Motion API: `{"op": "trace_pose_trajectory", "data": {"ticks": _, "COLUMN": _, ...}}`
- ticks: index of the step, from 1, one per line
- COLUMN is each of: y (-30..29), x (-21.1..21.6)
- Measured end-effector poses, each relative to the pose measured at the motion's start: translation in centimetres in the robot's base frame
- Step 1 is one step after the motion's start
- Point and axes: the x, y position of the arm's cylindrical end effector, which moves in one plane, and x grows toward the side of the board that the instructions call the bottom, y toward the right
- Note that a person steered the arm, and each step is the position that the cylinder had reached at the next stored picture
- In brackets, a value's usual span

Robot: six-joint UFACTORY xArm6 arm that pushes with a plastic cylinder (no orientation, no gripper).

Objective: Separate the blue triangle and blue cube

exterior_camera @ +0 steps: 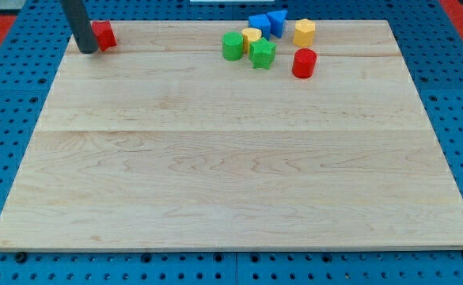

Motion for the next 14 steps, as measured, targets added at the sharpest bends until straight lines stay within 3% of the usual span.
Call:
{"op": "trace_pose_trajectory", "data": {"ticks": 5, "y": 1.3, "x": 3.3}}
{"op": "trace_pose_trajectory", "data": {"ticks": 6, "y": 7.8, "x": 3.7}}
{"op": "trace_pose_trajectory", "data": {"ticks": 9, "y": 12.1, "x": -6.6}}
{"op": "trace_pose_trajectory", "data": {"ticks": 11, "y": 13.8, "x": -6.6}}
{"op": "trace_pose_trajectory", "data": {"ticks": 13, "y": 27.5, "x": -6.5}}
{"op": "trace_pose_trajectory", "data": {"ticks": 14, "y": 29.4, "x": -4.7}}
